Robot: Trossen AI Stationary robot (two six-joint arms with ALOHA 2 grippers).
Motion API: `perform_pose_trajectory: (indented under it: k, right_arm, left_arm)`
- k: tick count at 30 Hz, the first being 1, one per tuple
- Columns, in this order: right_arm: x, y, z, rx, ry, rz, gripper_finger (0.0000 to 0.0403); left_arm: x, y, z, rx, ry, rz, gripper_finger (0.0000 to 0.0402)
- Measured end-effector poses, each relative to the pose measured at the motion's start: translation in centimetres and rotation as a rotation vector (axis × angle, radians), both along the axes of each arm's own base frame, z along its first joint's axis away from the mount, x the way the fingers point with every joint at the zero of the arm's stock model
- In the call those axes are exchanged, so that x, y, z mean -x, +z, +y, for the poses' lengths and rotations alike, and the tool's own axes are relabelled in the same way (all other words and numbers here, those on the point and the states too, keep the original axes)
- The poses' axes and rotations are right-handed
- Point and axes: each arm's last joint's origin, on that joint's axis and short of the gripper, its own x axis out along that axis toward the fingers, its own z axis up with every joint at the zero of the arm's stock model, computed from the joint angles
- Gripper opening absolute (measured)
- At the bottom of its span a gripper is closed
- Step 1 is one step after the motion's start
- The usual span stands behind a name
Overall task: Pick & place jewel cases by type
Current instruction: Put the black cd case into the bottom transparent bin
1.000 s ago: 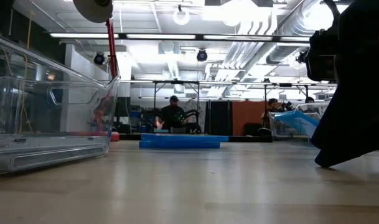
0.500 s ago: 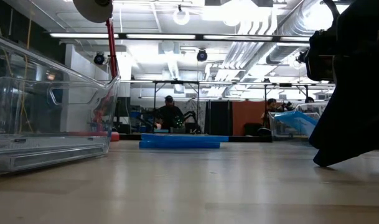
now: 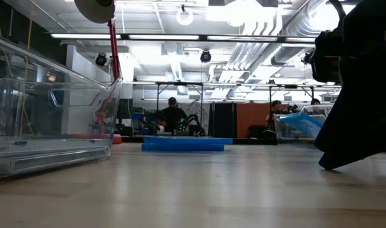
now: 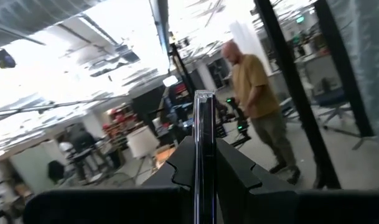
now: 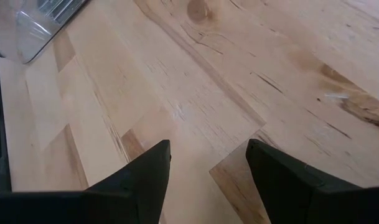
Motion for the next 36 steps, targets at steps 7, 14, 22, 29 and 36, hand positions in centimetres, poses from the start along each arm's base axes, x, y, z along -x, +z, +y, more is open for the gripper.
perform_pose_trajectory:
  k: [7,14,22,29,36]
  right_arm:
    - [0.0,0.0,0.0,-0.002,0.002,0.001,0.0211]
    - [0.0,0.0,0.0,-0.005,0.004,0.003,0.0211]
    - [0.0,0.0,0.0,-0.005,0.004,0.003,0.0211]
    - [0.0,0.0,0.0,-0.01,0.0,0.003,0.0211]
    - [0.0,0.0,0.0,-0.01,-0.002,0.002,0.0211]
  left_arm:
    - [4.2,0.7,-0.1,-0.017,0.087,-0.003,0.003]
    - [7.2,0.4,-0.2,-0.008,0.163,0.062,0.003]
    - [11.7,0.2,-0.2,0.015,0.27,0.09,0.003]
    - [14.9,-0.1,-0.4,0.015,0.315,0.098,0.003]
    - [17.8,-0.6,-0.5,0.018,0.361,0.111,0.003]
